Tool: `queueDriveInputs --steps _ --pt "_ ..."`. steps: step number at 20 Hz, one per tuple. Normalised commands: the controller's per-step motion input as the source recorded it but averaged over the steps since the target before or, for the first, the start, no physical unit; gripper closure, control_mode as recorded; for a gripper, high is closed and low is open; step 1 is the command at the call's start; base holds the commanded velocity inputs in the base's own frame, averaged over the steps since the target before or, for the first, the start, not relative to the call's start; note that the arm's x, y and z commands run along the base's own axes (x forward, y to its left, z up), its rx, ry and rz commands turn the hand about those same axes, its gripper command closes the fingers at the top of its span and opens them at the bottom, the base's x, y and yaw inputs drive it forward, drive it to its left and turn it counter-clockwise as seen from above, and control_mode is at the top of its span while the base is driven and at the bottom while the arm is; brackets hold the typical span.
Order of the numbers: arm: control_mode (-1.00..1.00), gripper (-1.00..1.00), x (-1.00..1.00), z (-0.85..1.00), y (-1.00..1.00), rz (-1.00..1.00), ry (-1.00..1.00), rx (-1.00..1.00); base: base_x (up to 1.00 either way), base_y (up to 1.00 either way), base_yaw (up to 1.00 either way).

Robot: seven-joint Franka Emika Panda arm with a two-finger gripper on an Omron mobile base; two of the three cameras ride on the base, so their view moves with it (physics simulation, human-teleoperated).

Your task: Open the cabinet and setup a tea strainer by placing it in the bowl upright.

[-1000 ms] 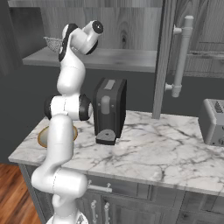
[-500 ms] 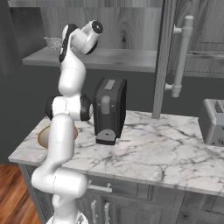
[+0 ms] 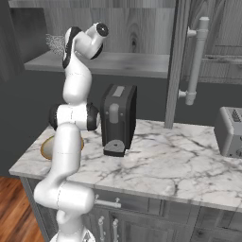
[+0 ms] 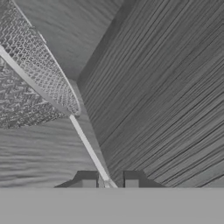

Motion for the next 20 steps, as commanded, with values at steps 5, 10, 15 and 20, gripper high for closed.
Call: queueDriveInputs --steps 5,10,15,20 --pt "-1.0 1.0 -0.01 0.0 0.05 0.0 0.0 0.0 0.0 0.0 0.0" --pt "-1.0 1.0 -0.25 0.13 0.0 0.0 -0.09 0.0 0.0 0.0 0.0" --pt "-1.0 1.0 -0.31 0.05 0.0 0.0 -0.18 -0.02 0.0 0.0 0.0" --pt "-1.0 1.0 -0.47 -0.02 0.0 0.0 -0.13 0.0 0.0 0.0 0.0"
